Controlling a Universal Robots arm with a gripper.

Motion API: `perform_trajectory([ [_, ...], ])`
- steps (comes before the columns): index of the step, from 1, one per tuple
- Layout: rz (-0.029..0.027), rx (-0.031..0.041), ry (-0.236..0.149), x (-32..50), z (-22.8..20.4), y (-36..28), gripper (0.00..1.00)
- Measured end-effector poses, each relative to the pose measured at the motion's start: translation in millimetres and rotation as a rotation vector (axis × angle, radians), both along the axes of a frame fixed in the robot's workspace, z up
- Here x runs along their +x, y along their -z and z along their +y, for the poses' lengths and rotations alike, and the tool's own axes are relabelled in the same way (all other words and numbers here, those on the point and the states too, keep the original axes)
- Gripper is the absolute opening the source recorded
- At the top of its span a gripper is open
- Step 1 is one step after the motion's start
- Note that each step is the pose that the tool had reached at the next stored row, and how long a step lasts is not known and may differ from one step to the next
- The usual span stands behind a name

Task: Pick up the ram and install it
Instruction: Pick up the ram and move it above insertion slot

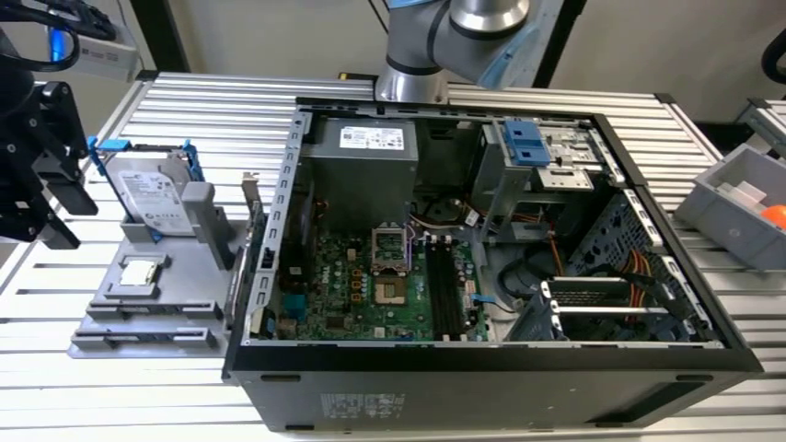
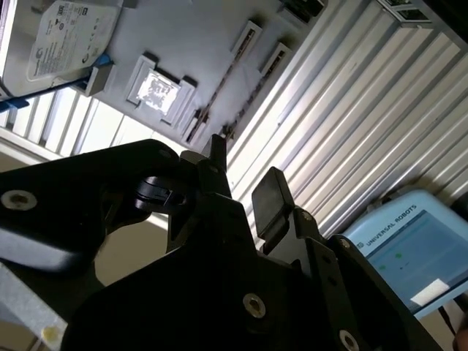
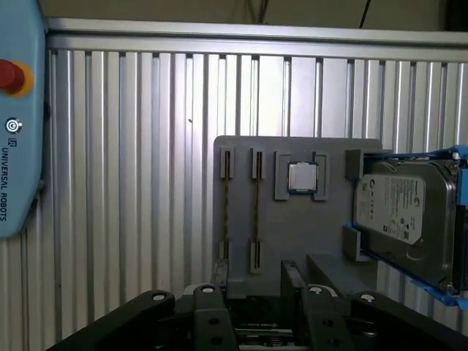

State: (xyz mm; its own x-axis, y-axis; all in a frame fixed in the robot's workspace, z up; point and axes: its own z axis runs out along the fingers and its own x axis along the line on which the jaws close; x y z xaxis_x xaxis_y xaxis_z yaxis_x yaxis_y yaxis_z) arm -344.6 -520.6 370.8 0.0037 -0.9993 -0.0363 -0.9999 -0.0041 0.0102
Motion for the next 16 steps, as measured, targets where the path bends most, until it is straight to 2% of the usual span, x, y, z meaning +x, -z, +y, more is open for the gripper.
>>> perform_trajectory([
  [16,-0.0001,-0.0001,0.001,0.0,0.2,8.7,1.0],
])
